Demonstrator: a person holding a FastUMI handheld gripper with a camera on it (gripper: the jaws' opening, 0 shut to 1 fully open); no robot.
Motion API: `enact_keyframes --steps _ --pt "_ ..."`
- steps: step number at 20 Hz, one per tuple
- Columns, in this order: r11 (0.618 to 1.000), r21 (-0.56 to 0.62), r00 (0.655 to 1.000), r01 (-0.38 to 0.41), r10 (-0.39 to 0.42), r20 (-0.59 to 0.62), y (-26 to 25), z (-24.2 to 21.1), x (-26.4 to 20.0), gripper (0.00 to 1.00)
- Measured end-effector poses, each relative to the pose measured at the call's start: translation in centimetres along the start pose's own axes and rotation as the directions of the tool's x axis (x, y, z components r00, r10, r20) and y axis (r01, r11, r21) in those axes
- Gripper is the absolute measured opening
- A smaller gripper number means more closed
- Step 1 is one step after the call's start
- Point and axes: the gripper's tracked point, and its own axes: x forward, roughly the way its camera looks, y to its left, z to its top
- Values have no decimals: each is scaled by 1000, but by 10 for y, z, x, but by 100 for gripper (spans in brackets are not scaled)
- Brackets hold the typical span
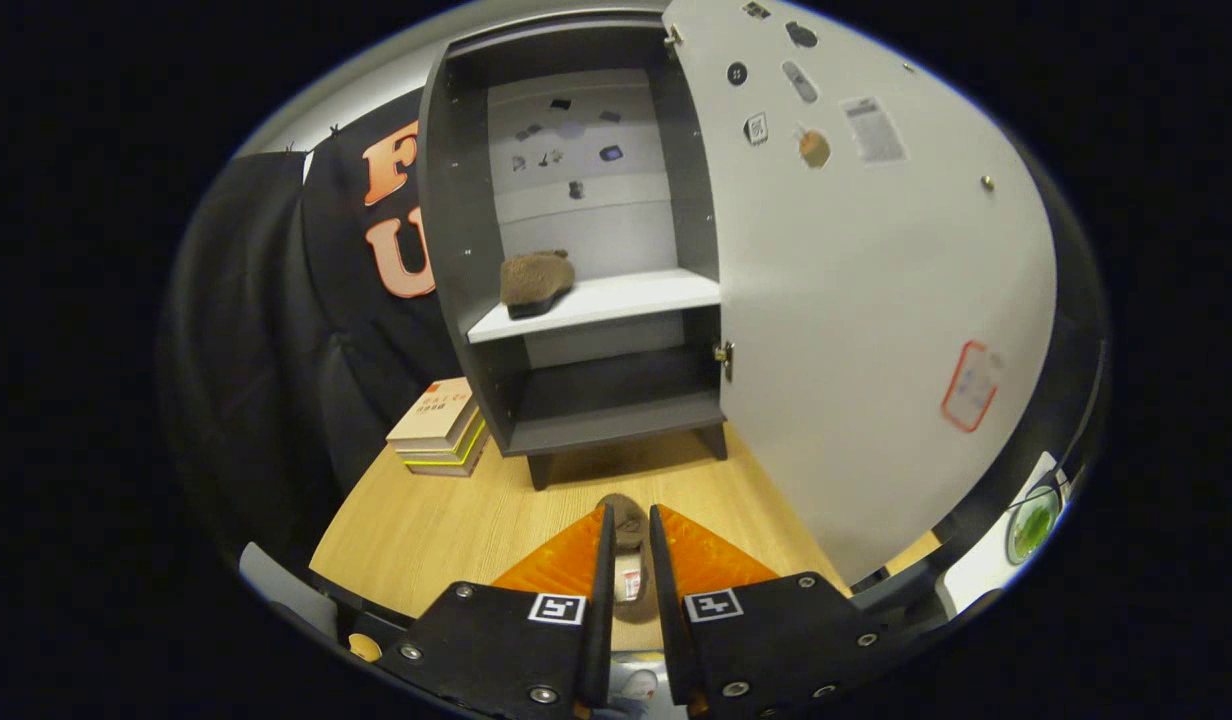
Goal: Open the shoe cabinet door, grab the shoes and put them into the shoe cabinet, then close the shoe cabinet door.
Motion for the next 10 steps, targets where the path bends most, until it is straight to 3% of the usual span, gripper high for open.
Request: enact_keyframes --steps 5,10 --pt "988 -147 991 -39 19 -134 10 -60 51 22" --pt "984 -140 967 -112 75 -243 23 -103 99 22"
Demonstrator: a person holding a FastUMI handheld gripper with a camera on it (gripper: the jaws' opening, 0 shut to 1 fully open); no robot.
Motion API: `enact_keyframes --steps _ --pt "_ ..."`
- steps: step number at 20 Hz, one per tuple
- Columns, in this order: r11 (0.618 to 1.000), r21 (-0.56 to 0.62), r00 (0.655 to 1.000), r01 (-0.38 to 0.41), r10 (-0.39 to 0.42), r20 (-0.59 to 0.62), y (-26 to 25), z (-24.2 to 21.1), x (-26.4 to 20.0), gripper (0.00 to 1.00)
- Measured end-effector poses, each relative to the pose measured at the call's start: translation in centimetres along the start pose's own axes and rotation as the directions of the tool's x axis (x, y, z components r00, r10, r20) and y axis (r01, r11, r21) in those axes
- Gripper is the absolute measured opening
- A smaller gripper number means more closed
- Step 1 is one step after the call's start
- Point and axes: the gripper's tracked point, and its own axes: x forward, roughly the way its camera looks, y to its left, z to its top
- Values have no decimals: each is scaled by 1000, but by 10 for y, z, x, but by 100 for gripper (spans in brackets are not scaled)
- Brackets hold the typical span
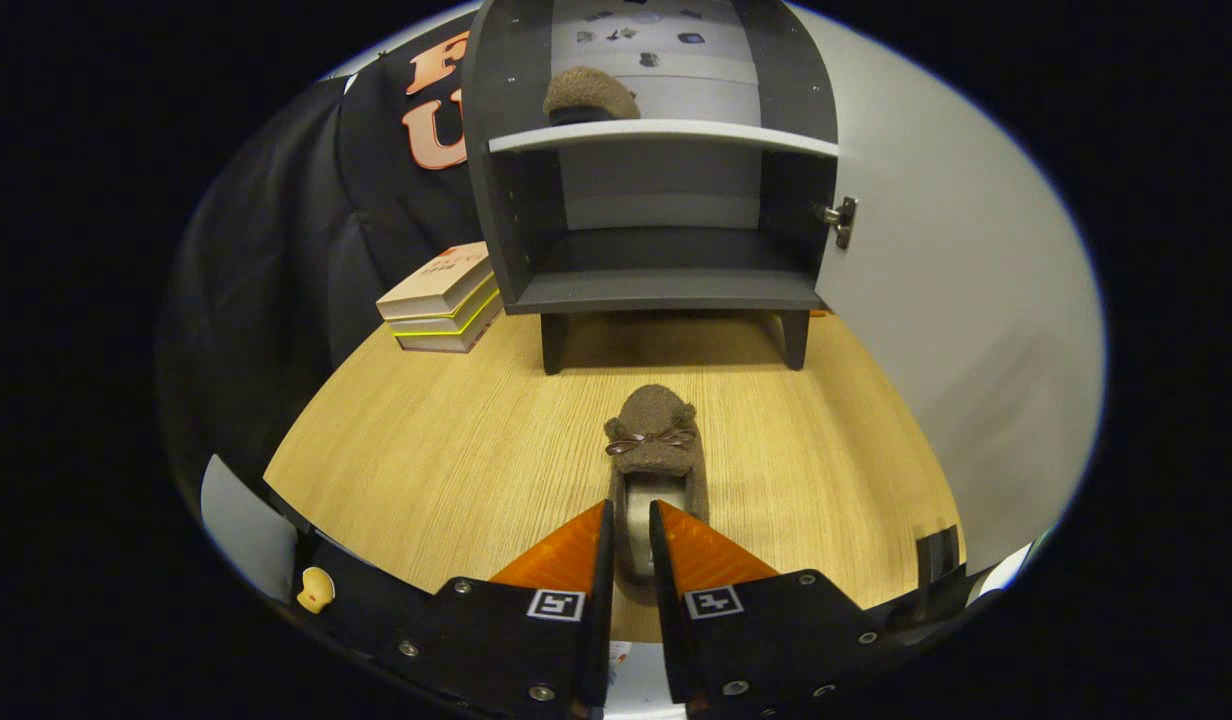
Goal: Open the shoe cabinet door, grab the shoes and put them into the shoe cabinet, then close the shoe cabinet door.
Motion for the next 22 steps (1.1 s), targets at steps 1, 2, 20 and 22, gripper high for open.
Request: enact_keyframes --steps 1,2,20,22 --pt "1000 0 1000 -10 10 -13 4 -2 12 23" --pt "1000 -1 999 -24 24 -30 6 -5 21 22" --pt "997 49 991 -51 57 -124 8 -35 103 14" --pt "996 75 992 -55 63 -108 8 -35 102 9"
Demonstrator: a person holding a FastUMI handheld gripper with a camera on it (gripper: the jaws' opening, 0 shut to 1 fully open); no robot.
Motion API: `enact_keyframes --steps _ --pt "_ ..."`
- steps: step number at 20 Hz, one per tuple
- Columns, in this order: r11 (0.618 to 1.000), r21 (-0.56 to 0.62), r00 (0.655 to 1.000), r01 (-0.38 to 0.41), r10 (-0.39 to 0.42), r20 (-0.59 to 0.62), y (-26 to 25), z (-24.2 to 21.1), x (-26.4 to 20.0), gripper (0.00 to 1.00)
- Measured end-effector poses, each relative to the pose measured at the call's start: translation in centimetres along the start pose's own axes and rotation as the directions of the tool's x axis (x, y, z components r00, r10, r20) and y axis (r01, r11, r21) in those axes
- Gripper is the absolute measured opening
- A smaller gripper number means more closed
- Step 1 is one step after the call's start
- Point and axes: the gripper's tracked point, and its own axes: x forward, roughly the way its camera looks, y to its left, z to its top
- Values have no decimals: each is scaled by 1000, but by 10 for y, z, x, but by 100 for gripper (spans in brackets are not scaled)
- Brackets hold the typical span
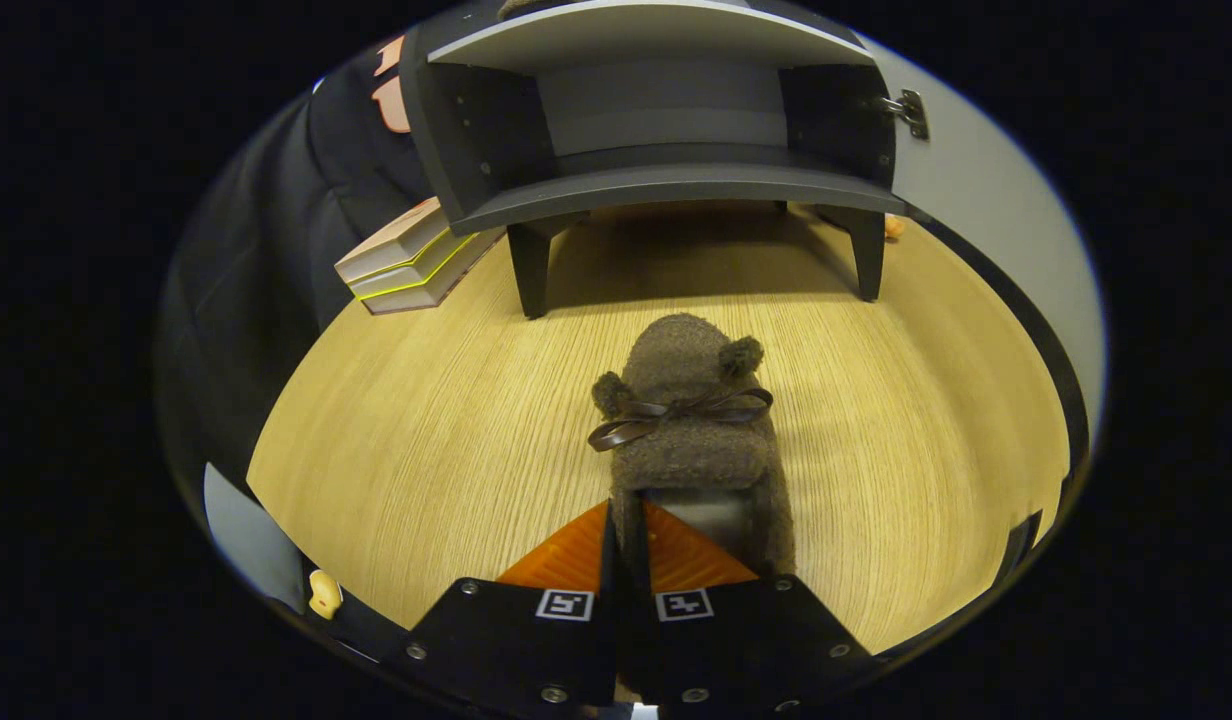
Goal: Open the shoe cabinet door, grab the shoes and put them into the shoe cabinet, then close the shoe cabinet door.
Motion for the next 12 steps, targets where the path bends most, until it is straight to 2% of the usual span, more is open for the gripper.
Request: enact_keyframes --steps 4,7,9,12 --pt "1000 13 999 -16 15 32 0 1 0 7" --pt "1000 -6 999 5 -5 52 -2 4 -4 5" --pt "999 -25 997 32 -30 68 -6 11 -15 5" --pt "999 21 995 32 -34 92 -7 20 -41 5"
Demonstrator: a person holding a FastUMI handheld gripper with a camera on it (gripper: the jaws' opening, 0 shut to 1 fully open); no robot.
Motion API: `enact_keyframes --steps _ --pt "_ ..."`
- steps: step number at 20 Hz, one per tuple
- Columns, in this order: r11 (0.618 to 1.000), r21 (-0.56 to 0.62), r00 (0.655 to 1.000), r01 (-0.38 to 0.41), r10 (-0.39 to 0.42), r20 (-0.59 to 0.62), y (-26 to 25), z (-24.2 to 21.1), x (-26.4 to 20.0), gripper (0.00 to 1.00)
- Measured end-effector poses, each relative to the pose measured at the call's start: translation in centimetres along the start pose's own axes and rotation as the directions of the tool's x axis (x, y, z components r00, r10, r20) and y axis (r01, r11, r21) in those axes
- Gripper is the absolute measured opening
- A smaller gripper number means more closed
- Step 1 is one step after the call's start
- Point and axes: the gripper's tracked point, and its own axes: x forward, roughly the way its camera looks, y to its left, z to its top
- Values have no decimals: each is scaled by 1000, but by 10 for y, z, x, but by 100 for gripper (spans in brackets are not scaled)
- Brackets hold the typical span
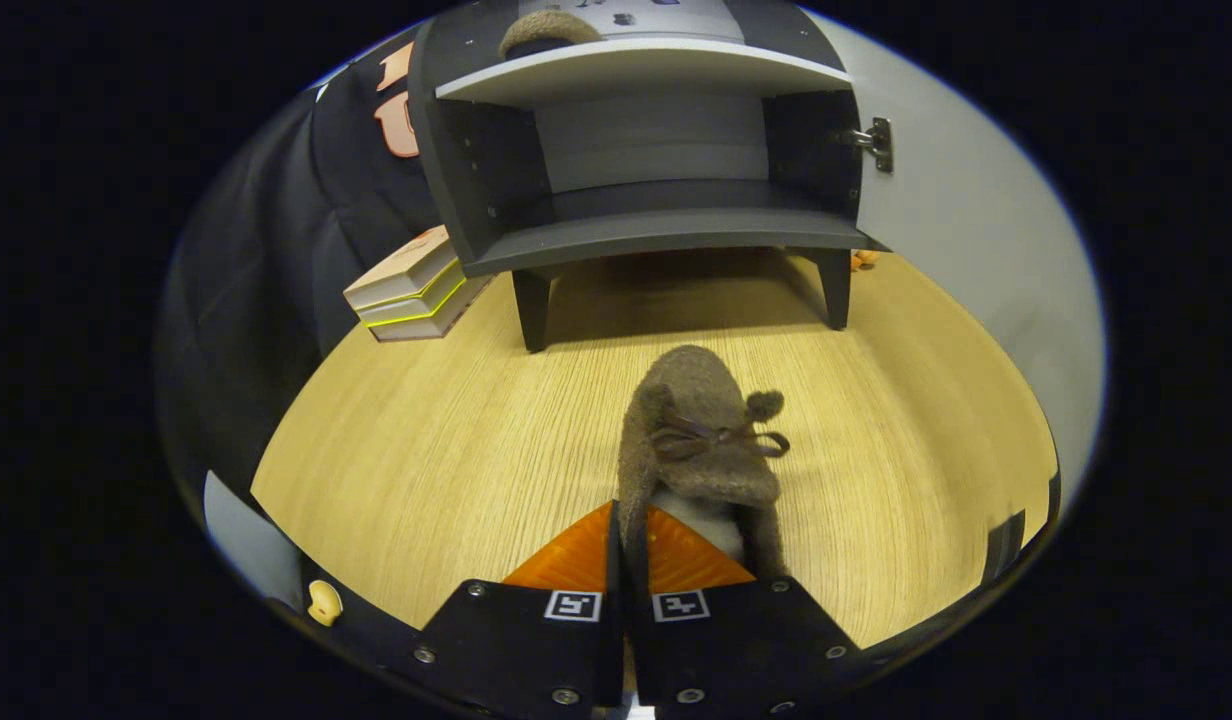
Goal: Open the shoe cabinet door, grab the shoes and put them into the shoe cabinet, then close the shoe cabinet door.
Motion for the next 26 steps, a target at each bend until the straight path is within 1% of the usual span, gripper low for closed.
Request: enact_keyframes --steps 2,7,17,21,26 --pt "1000 18 1000 12 -12 11 -2 7 -15 5" --pt "999 20 997 39 -40 59 0 31 -52 5" --pt "996 -30 983 81 -75 167 12 112 -109 5" --pt "998 -21 972 59 -52 228 18 157 -124 4" --pt "993 -69 951 92 -67 303 11 219 -132 5"
